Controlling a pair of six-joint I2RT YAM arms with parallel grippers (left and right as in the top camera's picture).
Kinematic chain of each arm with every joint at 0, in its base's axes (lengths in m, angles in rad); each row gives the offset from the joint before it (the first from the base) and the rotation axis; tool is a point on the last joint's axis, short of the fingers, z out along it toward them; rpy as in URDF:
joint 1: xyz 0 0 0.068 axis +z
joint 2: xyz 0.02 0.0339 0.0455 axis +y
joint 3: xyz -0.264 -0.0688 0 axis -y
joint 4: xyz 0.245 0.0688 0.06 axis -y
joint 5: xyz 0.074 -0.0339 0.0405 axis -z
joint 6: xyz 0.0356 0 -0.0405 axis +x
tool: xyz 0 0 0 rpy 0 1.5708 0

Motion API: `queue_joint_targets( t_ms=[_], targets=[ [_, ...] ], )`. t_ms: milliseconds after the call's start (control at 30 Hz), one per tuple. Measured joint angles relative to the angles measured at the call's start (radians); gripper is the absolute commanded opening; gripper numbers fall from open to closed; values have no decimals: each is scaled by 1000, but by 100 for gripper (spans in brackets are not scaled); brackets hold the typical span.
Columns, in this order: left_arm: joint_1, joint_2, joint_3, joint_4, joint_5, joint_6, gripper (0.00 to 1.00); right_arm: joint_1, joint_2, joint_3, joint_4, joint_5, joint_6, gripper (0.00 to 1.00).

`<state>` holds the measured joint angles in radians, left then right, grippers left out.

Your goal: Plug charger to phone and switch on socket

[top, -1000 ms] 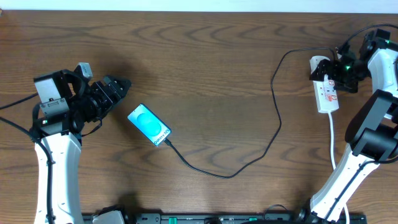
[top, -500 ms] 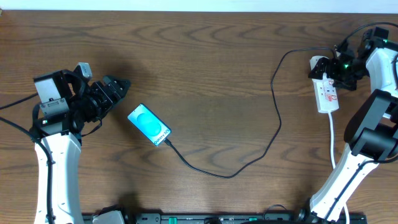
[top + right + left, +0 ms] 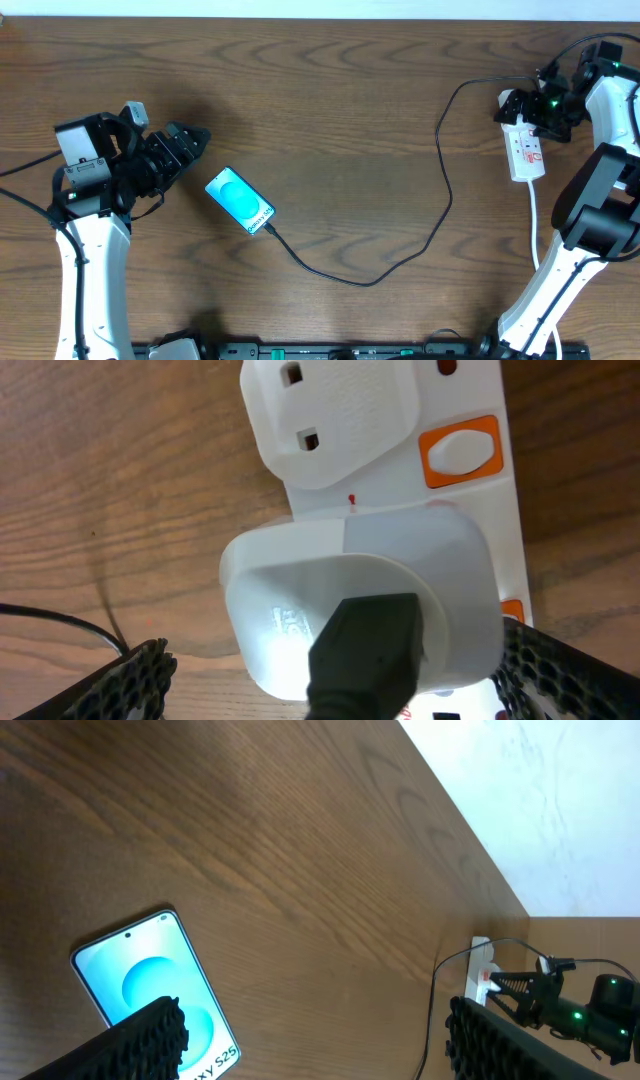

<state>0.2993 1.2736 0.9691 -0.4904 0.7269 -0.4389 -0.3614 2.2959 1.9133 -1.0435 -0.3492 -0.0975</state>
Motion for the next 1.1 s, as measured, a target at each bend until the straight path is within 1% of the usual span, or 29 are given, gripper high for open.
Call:
queue_joint_targets(
  t_ms=[1100],
  targets=[
    [0, 0, 0, -34, -13, 26, 82, 31, 0, 6, 20, 44, 50, 99]
  ],
)
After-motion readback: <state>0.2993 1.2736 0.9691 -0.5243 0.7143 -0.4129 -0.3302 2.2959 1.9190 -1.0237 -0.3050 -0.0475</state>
